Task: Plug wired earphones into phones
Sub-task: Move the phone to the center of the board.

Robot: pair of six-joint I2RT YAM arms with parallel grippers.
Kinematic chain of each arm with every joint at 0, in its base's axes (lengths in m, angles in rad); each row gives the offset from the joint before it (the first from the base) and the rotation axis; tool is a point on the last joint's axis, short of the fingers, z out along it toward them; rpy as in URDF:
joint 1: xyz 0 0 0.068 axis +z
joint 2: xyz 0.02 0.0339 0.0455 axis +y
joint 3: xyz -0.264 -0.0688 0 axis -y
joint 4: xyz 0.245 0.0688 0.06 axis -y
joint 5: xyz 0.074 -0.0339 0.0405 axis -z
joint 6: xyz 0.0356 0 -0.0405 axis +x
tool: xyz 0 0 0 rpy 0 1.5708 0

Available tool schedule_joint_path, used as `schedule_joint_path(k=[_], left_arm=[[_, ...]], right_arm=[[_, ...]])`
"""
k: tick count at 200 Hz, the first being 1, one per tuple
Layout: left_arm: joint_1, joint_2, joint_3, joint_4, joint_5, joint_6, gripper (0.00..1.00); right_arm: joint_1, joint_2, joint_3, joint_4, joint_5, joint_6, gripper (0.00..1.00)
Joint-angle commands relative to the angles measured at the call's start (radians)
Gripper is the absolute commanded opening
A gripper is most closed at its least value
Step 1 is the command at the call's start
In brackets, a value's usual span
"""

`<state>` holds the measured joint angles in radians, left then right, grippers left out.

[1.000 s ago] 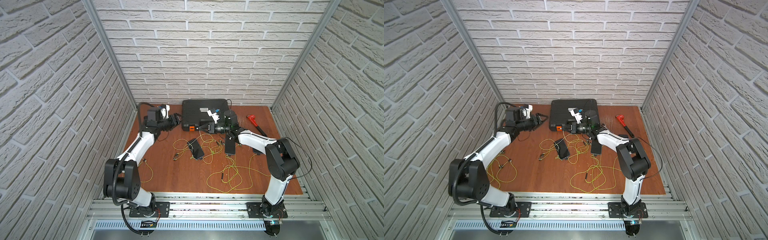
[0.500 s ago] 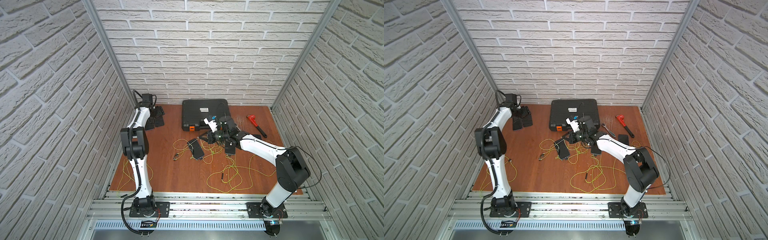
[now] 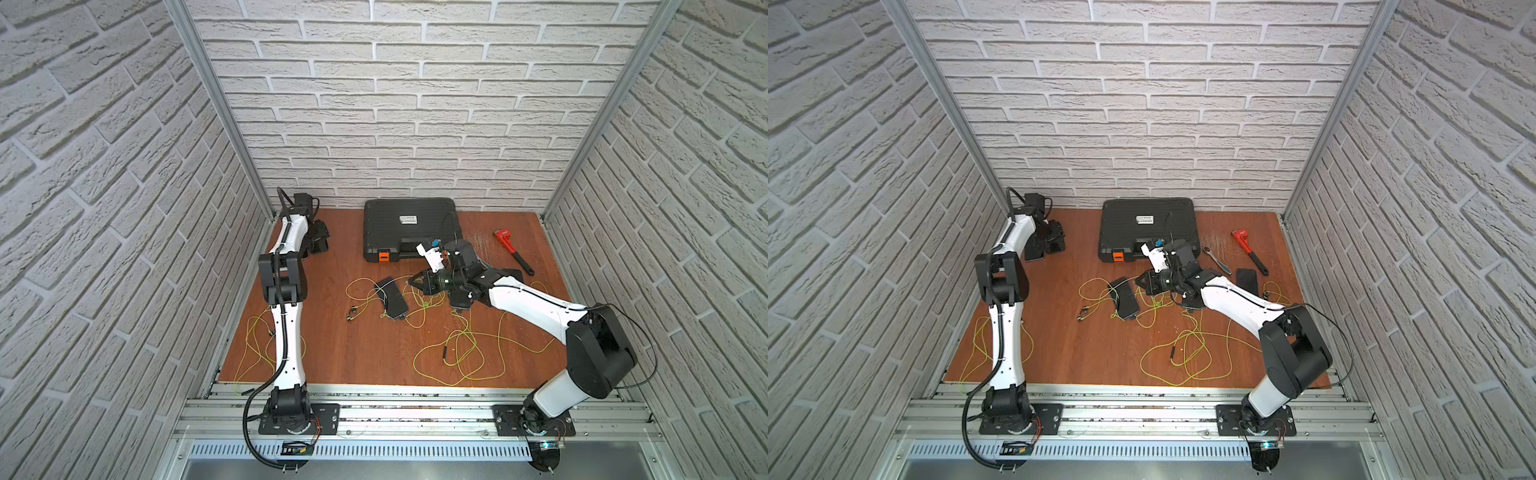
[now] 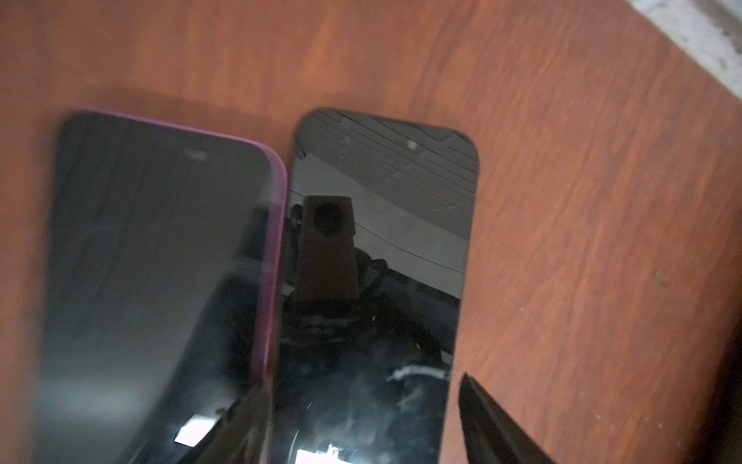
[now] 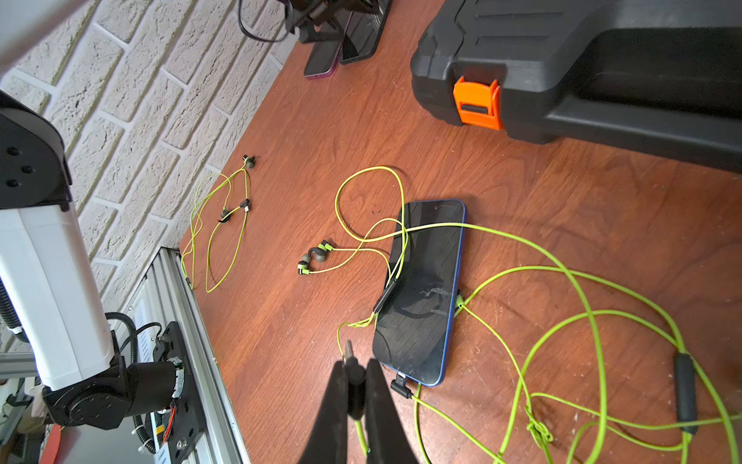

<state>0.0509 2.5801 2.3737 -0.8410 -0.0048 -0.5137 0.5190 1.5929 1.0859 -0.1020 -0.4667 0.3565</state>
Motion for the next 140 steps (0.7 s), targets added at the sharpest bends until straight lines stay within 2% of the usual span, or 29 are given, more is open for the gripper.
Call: schedule_joint_path(k=[1, 61, 91, 113, 130, 140], left_arm=[[-0.017, 0.025, 0.031, -0.03, -0.038, -0.017, 0.74], [-0.023, 0.103, 0.115, -0.135, -0.08, -0.047, 0.74], [-0.025, 0.161, 0.176, -0.198, -0.071, -0.056, 0.82], [-0.035, 0.201, 0.23, -0.243, -0.062, -0.041, 0.92], [-0.044, 0.217, 0.25, -0.272, -0.079, -0.017, 0.94], [-0.047, 0.224, 0.254, -0.293, -0.089, -0.01, 0.91]], right_arm=[[0.007, -0.031, -0.003, 0.008, 0.014, -0.023, 0.05], [0.006, -0.034, -0.015, 0.011, 0.025, -0.044, 0.05], [0.006, -0.032, -0.017, -0.001, 0.036, -0.056, 0.05], [0.006, -0.025, -0.023, 0.006, 0.037, -0.054, 0.05], [0.006, -0.021, -0.03, 0.019, 0.036, -0.054, 0.05], [0.006, -0.015, -0.032, 0.024, 0.034, -0.055, 0.05]])
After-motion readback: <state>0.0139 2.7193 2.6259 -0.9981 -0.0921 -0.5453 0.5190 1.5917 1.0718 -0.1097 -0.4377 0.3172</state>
